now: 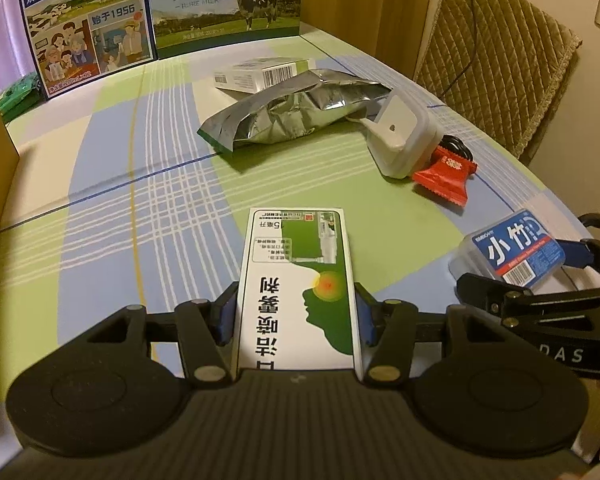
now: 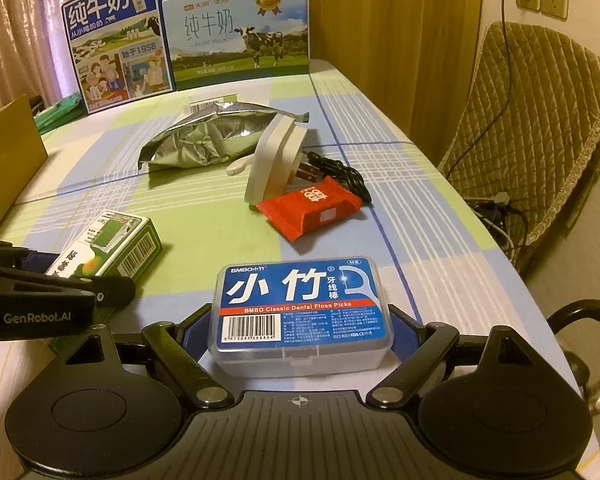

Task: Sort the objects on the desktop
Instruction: 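Grasp the green medicine box with the left tool while the right tool holds the floss box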

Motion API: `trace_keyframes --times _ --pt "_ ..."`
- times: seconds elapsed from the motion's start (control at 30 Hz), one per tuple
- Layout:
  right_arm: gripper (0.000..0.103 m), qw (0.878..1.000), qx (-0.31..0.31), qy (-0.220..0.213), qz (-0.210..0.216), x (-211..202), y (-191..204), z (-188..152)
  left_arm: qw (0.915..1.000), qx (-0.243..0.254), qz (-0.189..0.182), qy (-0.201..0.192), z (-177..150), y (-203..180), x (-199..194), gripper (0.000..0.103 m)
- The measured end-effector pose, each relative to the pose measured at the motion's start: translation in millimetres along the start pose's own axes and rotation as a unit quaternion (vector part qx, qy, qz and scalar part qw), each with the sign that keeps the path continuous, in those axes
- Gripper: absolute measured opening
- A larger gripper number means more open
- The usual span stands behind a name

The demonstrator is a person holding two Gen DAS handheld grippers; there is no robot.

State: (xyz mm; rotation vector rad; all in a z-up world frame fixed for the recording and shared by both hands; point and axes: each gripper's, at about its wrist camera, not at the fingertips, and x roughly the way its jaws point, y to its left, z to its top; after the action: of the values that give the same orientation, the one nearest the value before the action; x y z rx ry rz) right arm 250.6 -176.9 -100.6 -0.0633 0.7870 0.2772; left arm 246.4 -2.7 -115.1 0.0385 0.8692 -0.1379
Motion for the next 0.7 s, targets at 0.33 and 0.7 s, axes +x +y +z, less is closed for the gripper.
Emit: trace_keyframes --times 0.33,0.7 --pt "0.084 1.0 0.009 -0.005 -0.013 -2.1 -1.1 4.5 0.9999 -0.004 -0.003 -0.015 4.3 -1.5 -9.5 0.051" --pt "0.083 0.998 0.019 -0.051 -0.018 -19.5 9.1 23.1 0.9992 -0.008 0.004 -0.04 10.6 6.5 -30.7 0.051"
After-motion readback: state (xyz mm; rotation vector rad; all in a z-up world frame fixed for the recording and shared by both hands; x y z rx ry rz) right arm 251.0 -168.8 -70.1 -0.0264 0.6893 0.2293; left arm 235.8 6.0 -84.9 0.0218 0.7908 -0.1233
